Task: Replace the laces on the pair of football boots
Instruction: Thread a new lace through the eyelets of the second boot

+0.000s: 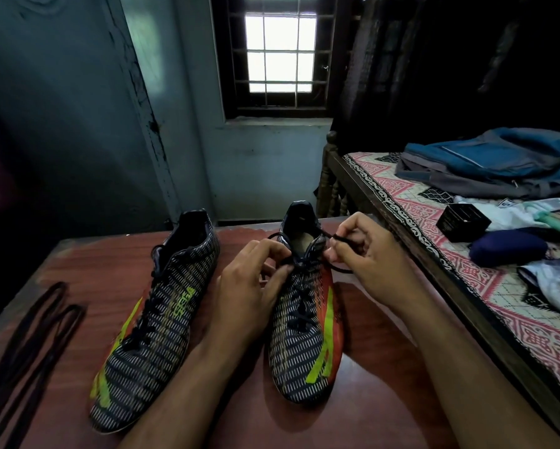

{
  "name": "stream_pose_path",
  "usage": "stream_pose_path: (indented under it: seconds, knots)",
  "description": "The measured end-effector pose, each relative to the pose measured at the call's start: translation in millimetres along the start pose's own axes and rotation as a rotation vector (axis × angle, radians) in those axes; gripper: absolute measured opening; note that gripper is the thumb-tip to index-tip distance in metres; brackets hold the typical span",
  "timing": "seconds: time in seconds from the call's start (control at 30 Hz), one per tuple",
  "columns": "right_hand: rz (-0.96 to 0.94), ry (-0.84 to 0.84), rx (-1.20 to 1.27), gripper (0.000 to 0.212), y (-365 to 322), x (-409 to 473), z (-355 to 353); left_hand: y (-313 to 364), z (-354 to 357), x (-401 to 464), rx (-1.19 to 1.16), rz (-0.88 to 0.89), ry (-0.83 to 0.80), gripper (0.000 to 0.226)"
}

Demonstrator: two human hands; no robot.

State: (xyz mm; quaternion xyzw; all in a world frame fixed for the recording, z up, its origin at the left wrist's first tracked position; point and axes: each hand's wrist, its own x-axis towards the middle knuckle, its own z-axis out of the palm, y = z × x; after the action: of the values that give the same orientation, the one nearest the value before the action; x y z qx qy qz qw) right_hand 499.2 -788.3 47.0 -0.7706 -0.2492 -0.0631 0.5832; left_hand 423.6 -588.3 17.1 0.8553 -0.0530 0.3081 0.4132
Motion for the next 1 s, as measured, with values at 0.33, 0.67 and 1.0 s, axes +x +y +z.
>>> stream_pose_path:
  seconds: [0.33, 0.67, 1.0]
  knots:
    - [-0.008, -0.316, -0.298, 0.014, 0.4, -1.4, -7.0, -2.7, -3.5, 1.4, 0.065, -0.01, -0.074, 0.047]
    - [-0.019, 0.117, 0.019, 0.021, 6.4, 0.3, 9.9, -0.2, -4.7, 2.4, 0.024, -0.029, -0.115, 0.05]
    - [-0.094, 0.22, -0.037, 0.034, 7.8, 1.1, 11.5, 1.5, -3.3, 1.8, 0.029, -0.029, -0.131, 0.054]
